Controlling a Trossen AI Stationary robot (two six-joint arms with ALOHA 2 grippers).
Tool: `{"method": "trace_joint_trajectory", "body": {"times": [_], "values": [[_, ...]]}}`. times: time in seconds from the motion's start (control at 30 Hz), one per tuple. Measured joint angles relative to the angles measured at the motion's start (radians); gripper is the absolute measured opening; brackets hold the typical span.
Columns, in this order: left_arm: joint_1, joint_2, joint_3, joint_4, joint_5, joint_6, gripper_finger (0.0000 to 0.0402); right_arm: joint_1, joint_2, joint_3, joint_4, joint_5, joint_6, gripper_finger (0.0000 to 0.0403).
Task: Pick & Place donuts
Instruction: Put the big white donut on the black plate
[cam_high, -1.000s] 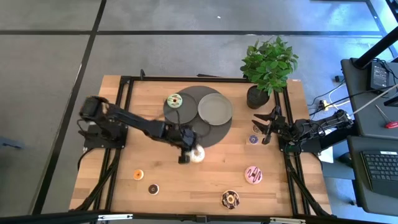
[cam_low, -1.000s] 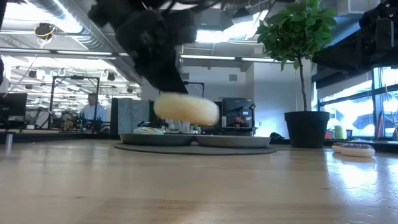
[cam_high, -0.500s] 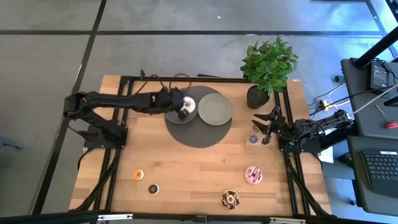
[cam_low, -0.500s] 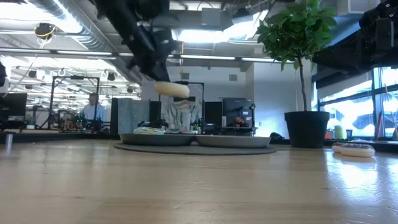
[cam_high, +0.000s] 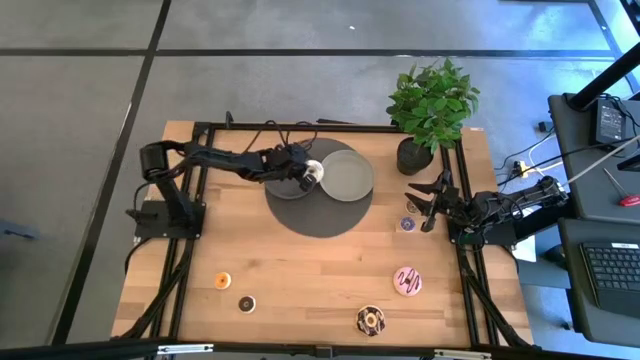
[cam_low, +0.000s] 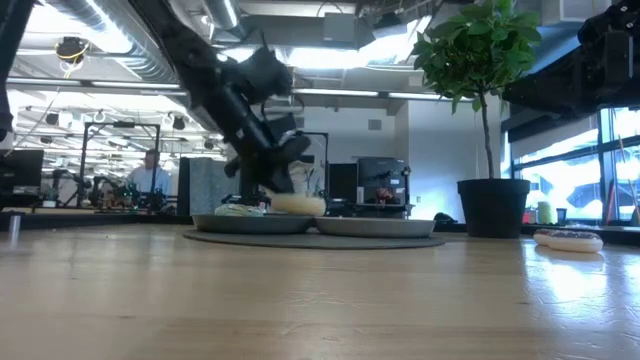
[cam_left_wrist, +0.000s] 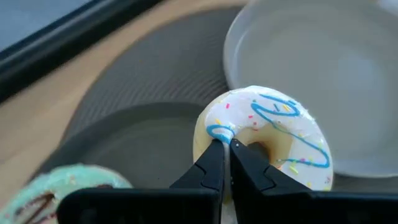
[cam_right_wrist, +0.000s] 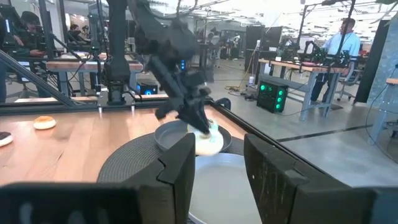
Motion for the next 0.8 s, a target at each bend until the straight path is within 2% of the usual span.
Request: {"method": "trace_joint_trajectory", "body": {"times": [0.23,0.5,0.63,0.8], "values": [[0.012,0.005,0.000,-0.006,0.003,-0.005,0.0008,0.000,0.000,0.000,0.000,0.000,0.000,0.0139],[0.022,-0.049,0.000,-0.070,-0.080,-0.006,0.0008,0.000,0.000,0.000,0.000,0.000,-0.001,0.0139],[0.024,-0.040,0.001,-0.089,-0.049,-0.032,0.0008,0.000,0.000,0.000,0.000,0.000,-0.002,0.0139],[0.010,-0.018,0.001,-0.098,-0.056,-0.050,0.0008,0.000,0.000,0.000,0.000,0.000,-0.002,0.0139]]}}
